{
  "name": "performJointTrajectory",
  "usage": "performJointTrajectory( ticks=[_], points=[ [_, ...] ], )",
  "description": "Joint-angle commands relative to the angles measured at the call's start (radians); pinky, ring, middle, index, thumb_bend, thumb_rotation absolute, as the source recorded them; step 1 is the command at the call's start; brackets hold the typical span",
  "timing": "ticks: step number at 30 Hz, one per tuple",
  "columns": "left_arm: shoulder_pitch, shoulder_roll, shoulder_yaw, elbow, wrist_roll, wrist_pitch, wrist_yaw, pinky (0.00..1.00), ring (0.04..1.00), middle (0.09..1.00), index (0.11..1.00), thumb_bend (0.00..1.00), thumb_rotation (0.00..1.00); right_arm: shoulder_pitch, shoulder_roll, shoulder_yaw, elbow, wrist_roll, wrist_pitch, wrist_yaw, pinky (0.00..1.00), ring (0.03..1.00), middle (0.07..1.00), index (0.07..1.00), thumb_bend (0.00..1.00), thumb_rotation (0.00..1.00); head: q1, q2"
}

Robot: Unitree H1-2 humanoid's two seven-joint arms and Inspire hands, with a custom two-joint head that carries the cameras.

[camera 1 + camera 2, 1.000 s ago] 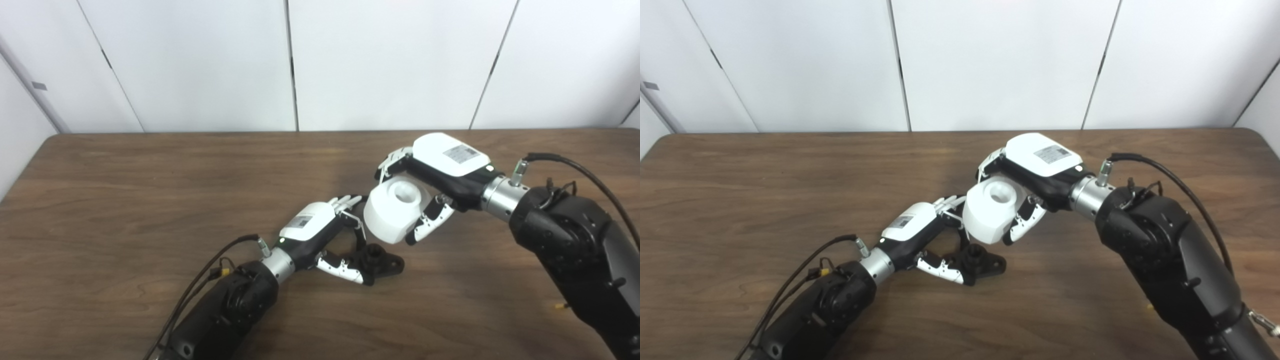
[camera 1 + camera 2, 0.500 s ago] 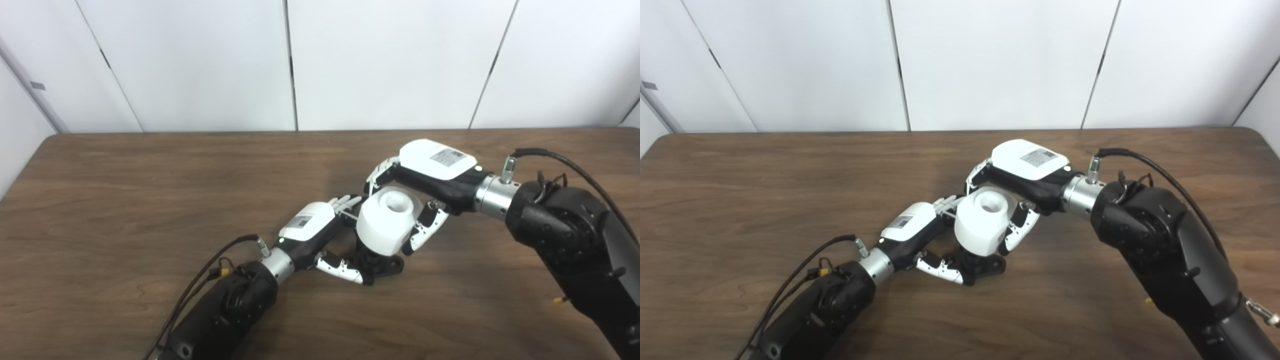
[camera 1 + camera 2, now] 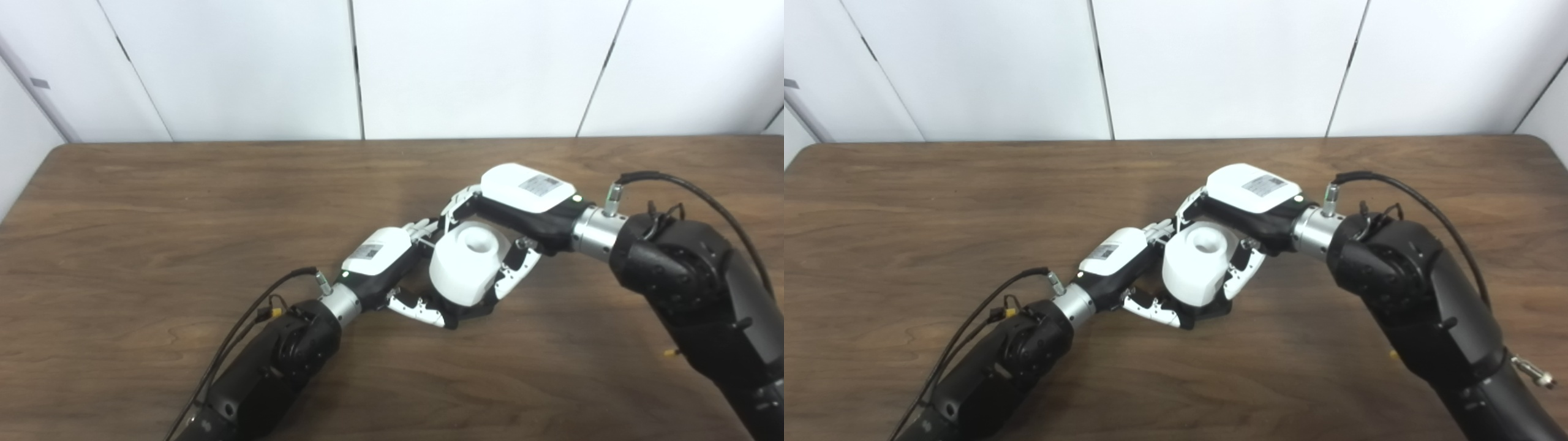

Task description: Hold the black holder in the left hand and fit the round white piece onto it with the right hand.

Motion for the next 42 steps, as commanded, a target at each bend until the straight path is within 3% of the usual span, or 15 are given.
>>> performJointTrajectory(
  ticks=[1,19,42],
  points=[
    [0.04,0.018,-0.037,0.029,0.033,0.044,-0.086,0.99,1.0,0.977,0.485,0.52,0.07,-0.033,-0.002,-0.015,-0.006,-0.006,-0.016,-0.026,0.78,0.826,0.749,0.481,0.53,0.14,0.001,0.0],
    [0.052,0.027,-0.043,0.008,0.041,0.045,-0.089,0.96,1.0,0.979,0.485,0.52,0.07,-0.012,0.032,-0.013,0.034,-0.02,-0.014,-0.042,0.81,0.827,0.749,0.481,0.52,0.14,0.009,0.008],
    [0.062,0.033,-0.041,-0.025,0.032,0.07,-0.11,0.98,1.0,0.98,0.485,0.52,0.07,-0.006,0.016,0.043,0.136,-0.037,-0.114,-0.075,0.82,0.816,0.732,0.481,0.53,0.14,0.012,0.022]
  ],
)
